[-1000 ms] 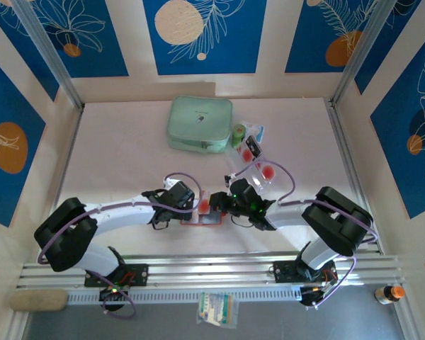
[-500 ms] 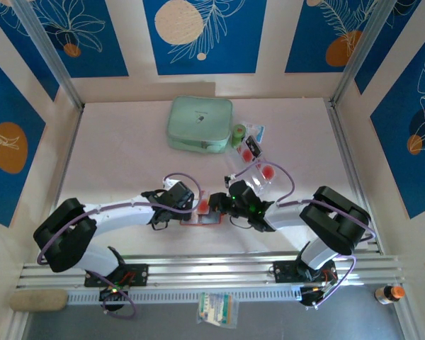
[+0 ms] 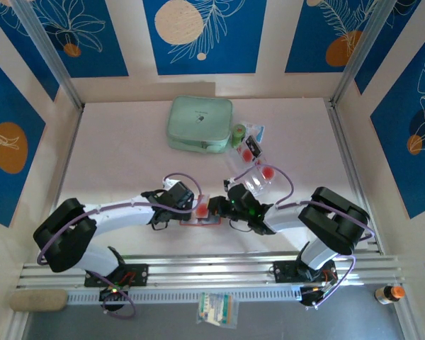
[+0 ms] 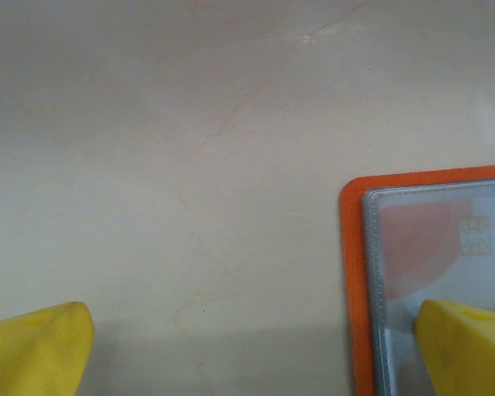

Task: Put the credit cards into the card holder
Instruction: Insert the credit card into the card slot.

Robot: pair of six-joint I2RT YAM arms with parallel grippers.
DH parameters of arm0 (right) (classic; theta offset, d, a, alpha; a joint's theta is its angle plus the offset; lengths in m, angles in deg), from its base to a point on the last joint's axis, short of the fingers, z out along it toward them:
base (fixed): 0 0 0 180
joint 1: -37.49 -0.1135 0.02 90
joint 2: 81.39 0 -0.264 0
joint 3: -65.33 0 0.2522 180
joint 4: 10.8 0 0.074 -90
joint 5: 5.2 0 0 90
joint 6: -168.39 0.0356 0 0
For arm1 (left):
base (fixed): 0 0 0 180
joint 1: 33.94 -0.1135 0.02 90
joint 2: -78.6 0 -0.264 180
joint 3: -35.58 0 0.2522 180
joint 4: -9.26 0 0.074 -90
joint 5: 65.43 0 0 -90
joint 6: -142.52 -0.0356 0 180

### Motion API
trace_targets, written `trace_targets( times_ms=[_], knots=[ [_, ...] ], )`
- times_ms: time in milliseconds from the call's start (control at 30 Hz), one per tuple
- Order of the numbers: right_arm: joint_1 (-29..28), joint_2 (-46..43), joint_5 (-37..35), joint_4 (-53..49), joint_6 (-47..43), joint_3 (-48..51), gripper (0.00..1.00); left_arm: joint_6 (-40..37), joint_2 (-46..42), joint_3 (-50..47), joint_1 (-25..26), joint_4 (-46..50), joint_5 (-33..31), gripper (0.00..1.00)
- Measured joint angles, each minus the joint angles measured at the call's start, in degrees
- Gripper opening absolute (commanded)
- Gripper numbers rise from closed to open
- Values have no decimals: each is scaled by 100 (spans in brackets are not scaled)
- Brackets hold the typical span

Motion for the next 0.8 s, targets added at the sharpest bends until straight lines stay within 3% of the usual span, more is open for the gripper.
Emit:
trace_targets(
  times_ms=[800],
  knots=[
    [-66, 44, -120, 42, 72, 184, 0, 0, -24, -15, 0, 15, 0, 100]
  ],
)
